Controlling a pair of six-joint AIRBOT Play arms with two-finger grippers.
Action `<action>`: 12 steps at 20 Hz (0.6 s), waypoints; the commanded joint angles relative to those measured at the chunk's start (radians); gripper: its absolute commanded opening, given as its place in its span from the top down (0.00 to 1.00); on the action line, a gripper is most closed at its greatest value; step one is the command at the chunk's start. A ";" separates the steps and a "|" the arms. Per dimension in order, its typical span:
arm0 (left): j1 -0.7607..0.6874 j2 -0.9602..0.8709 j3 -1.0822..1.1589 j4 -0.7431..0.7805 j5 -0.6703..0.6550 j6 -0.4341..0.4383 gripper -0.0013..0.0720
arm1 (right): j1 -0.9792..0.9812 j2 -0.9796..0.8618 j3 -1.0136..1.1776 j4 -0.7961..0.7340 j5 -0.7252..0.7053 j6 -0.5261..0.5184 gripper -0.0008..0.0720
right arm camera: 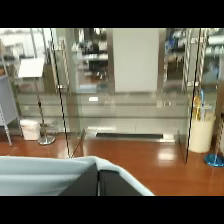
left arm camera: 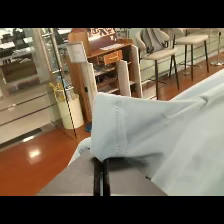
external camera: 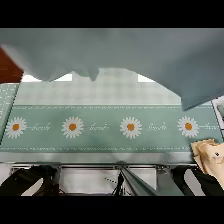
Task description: Fold the shirts.
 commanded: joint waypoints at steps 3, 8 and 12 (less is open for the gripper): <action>0.001 0.061 0.081 0.035 -0.325 -0.150 0.95 | 0.000 0.023 0.084 -0.071 0.257 0.061 0.96; 0.001 0.056 0.045 0.089 -0.514 -0.265 0.95 | -0.001 -0.001 0.084 -0.145 0.538 0.095 0.96; 0.001 -0.013 -0.080 0.196 -0.590 -0.269 0.95 | 0.002 -0.125 0.040 -0.189 0.712 0.071 0.96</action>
